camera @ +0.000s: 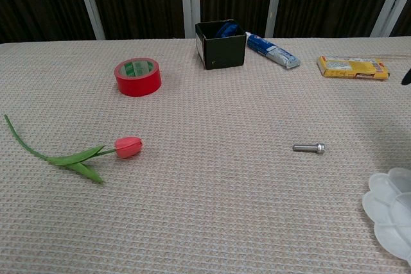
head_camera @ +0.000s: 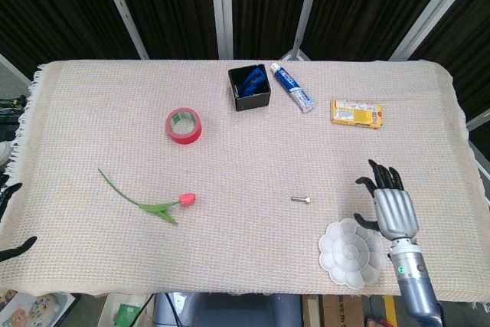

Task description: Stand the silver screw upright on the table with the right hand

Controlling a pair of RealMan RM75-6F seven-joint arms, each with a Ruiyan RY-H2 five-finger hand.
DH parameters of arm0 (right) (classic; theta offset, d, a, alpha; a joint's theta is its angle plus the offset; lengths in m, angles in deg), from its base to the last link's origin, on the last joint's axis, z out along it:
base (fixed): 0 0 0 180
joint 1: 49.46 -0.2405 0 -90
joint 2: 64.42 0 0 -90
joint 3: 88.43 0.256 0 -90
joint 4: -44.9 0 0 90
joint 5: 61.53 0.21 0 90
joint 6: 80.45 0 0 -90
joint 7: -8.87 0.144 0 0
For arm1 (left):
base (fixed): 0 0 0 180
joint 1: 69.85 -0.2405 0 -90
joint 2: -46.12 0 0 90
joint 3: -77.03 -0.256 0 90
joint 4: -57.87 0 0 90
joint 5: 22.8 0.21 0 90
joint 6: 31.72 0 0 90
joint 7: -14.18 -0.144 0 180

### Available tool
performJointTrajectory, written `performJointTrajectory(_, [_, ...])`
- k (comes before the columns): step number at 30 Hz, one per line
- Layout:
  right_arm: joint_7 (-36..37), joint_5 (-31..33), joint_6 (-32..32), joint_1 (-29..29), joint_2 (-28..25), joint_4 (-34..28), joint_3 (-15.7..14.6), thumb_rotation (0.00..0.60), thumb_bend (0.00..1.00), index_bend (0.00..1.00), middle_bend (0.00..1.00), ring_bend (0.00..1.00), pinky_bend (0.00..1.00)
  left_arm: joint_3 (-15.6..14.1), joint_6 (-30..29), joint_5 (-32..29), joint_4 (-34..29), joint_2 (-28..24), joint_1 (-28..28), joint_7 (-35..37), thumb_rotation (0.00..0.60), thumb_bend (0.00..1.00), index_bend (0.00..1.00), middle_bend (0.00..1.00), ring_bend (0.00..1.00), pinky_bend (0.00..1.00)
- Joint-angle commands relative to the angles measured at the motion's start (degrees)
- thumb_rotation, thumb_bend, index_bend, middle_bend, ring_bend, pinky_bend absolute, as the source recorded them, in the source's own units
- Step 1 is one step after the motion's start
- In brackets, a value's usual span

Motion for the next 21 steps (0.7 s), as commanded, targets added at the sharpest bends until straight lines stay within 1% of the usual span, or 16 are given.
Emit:
performJointTrajectory(1, [-13.21, 13.72, 4.34, -8.95, 6.06, -2.75, 4.86, 0.6, 0.2, 0.36, 0.01, 0.07, 0.0, 0.07, -0.09, -0.17, 0.01, -0.07, -0.06, 0.1, 0.6, 0.24, 0.14, 0.0, 0.0, 0.0])
performJointTrajectory(5, [-20.52, 19.99, 2.3, -13.19, 10.14, -1.8, 5.7, 0.6, 0.2, 0.37, 0.01, 0.07, 0.0, 0.25, -0.05, -0.73, 0.06, -0.18, -0.1, 0.35, 0.6, 0.24, 0.14, 0.0, 0.0, 0.0])
performJointTrajectory(9, [-24.24, 25.07, -0.03, -16.26, 14.06, -0.27, 6.81, 0.6, 0.2, 0.39, 0.01, 0.08, 0.0, 0.33, 0.25, -0.93, 0.15, -0.29, 0.04, 0.72, 0.6, 0.24, 0.14, 0.0, 0.0, 0.0])
performJointTrajectory(13, [-25.25, 29.3, -0.8, -18.58, 17.04, 1.67, 7.75, 0.6, 0.2, 0.4, 0.01, 0.08, 0.0, 0.32, 0.27, -0.85, 0.22, -0.39, 0.08, 1.02, 0.6, 0.24, 0.14, 0.0, 0.0, 0.0])
performJointTrajectory(18, [-25.53, 31.35, -1.88, -20.61, 20.06, 3.97, 7.94, 0.6, 0.2, 0.43, 0.01, 0.09, 0.01, 0.42, 0.18, -0.95, 0.35, -0.52, 0.05, 1.6, 0.6, 0.24, 0.14, 0.0, 0.0, 0.0])
performJointTrajectory(21, [-25.7, 31.52, -2.62, -21.53, 21.45, 5.15, 7.62, 0.6, 0.2, 0.44, 0.01, 0.09, 0.01, 0.49, 0.33, -1.11, 0.44, -0.57, 0.13, 1.84, 0.6, 0.24, 0.14, 0.0, 0.0, 0.0])
